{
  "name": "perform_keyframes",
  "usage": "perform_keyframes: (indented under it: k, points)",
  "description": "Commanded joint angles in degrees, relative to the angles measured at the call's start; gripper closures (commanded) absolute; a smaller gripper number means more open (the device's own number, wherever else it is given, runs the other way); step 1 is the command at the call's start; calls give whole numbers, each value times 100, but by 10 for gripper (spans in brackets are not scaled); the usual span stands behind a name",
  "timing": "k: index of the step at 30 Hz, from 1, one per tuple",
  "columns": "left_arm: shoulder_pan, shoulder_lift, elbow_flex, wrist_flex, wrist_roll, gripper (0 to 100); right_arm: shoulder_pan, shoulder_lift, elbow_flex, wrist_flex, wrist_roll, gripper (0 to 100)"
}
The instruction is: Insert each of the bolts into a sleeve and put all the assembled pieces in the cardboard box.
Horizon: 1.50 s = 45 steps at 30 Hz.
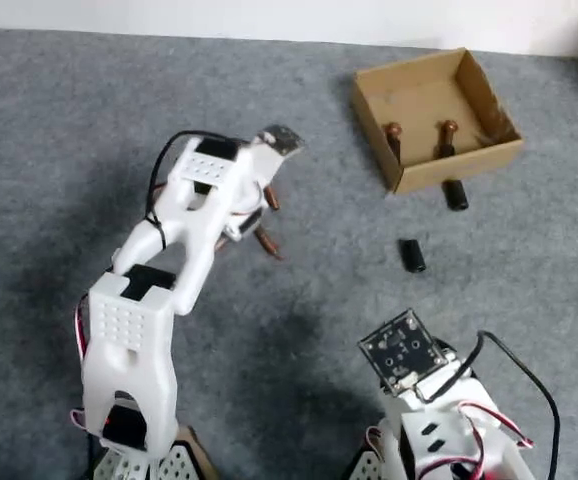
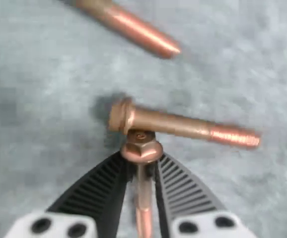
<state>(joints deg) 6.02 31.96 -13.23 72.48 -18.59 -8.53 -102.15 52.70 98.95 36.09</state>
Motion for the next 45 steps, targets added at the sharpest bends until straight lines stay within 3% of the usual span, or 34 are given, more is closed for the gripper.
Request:
perform_keyframes:
  k: [1, 9, 18, 25, 30, 37, 41, 45]
  points:
    - [-154, -1121, 251, -9, 387, 995, -48, -40, 48, -303, -79, 993]
    - [233, -2967, 1631, -18, 1046, 995, -514, -22, 57, -927, -97, 993]
    - [1174, -4198, 2527, -18, 1670, 994, -989, -84, 637, -2044, -290, 993]
    - [1534, -5244, 2554, -79, 3666, 994, -980, -92, 1552, -3301, -299, 993]
    - [1525, -5912, 2993, -1178, 4475, 994, -963, -92, 2246, -4198, -879, 993]
    - [1516, -6835, 4453, -3490, 5723, 994, -954, -92, 2826, -4541, -1240, 993]
    - [1481, -7582, 5393, -4334, 6734, 994, -954, -92, 3125, -4743, -1486, 993]
    - [1499, -8233, 6202, -5020, 7174, 994, -998, -92, 3196, -4769, -1512, 993]
